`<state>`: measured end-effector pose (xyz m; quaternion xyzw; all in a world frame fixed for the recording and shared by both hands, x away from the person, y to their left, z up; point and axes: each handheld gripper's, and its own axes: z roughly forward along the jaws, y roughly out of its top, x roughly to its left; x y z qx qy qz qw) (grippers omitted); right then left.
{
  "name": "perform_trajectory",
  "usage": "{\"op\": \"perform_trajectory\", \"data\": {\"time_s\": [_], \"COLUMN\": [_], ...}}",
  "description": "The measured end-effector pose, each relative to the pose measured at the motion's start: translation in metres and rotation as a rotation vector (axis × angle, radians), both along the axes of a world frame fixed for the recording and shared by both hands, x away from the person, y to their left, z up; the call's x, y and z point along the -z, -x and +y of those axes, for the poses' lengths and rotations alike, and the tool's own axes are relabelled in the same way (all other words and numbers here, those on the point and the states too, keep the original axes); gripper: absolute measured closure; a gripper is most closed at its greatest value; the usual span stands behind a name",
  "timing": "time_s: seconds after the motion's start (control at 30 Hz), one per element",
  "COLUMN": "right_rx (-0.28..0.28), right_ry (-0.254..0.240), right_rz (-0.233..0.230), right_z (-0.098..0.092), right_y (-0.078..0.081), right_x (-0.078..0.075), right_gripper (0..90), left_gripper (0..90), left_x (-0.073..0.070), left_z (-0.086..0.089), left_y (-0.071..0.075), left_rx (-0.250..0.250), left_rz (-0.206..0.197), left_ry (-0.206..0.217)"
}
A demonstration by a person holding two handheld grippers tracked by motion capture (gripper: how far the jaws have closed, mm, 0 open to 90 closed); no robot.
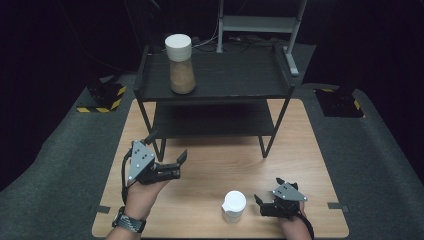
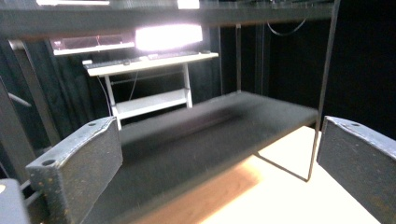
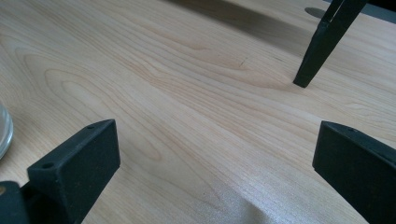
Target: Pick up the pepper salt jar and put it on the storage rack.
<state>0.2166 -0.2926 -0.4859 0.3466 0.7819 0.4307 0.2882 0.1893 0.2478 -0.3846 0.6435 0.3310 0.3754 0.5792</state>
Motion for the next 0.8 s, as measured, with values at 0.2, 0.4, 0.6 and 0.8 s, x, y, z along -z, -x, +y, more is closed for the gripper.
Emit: {"op": "perform_trajectory", "data": {"time_s": [0.2, 0.4, 0.6, 0.8], "right_rx": [0.002, 0.003, 0.002, 0.007], "right_ry": [0.003, 0.005, 0.016, 0.020], "right_rz": [-0.002, -0.002, -0.002, -0.003], "right_z": [0.001, 0.001, 0.003, 0.004], "right_y": [0.001, 0.001, 0.002, 0.002], "right_x": [0.000, 0.000, -0.001, -0.001], "right_gripper": [0.0, 0.0, 0.0, 0.0], "left_gripper": [0.5, 0.4, 0.4, 0.4], "left_x": [0.023, 0.051, 0.078, 0.094], "left_z": [0.003, 0.006, 0.014, 0.018], "left_y": [0.009, 0.019, 0.026, 0.028], "left_rx": [0.000, -0.007, -0.024, -0.052], "left_rz": [0.030, 0.089, 0.173, 0.235], "left_ry": [-0.009, -0.037, -0.028, -0.066]}}
